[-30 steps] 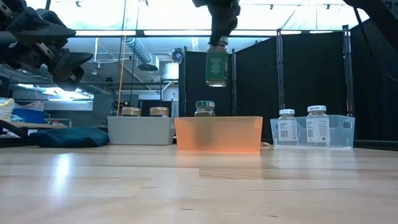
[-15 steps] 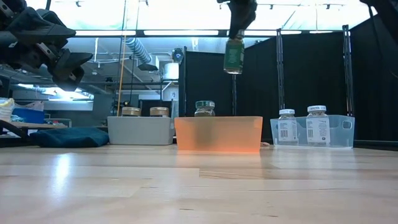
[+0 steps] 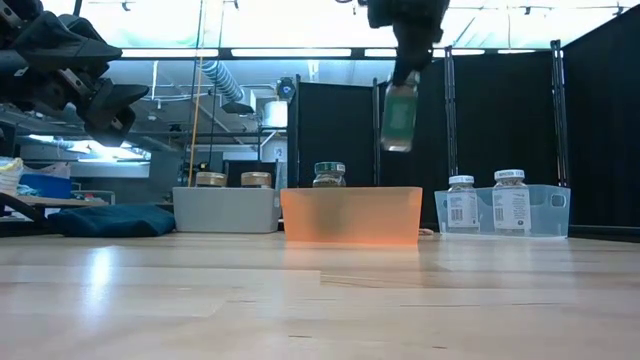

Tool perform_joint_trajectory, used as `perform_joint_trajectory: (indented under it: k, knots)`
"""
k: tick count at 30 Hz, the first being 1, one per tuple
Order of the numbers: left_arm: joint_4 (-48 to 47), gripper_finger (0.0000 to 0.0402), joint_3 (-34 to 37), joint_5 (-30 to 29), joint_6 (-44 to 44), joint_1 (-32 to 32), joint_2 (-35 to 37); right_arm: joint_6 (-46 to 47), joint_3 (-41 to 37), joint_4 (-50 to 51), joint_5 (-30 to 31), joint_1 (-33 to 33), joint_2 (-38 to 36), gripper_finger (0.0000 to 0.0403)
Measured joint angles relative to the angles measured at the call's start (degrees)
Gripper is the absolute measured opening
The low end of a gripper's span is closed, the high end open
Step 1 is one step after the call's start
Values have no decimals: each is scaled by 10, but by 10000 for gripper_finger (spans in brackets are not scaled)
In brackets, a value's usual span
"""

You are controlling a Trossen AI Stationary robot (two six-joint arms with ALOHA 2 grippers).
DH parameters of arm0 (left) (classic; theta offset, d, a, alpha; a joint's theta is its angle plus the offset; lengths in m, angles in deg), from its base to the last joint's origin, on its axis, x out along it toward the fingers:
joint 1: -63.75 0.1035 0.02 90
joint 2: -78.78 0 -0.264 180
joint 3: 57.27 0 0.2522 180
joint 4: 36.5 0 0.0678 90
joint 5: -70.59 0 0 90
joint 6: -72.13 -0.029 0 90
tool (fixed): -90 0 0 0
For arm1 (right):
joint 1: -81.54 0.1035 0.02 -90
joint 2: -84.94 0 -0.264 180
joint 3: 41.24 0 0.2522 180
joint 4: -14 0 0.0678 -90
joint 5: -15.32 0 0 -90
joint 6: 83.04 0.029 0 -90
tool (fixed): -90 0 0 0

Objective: Sort spices by type
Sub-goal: Put the green seasoning bottle into the orange bin

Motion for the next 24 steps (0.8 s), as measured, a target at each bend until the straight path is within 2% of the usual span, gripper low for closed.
perform_joint_trajectory:
  k: [3, 6, 14, 24]
  knots:
    - [0, 224, 0, 0, 0, 0, 0, 0, -60, -64, -1, 14, -8, 209]
    - [0, 224, 0, 0, 0, 0, 0, -2, -82, -88, -6, 21, 12, 209]
    - [-1, 224, 0, 0, -1, 0, 0, -41, -84, -92, -18, 19, 73, 209]
    - [-1, 224, 0, 0, -1, 0, 0, -49, -88, -134, -28, 8, 84, 209]
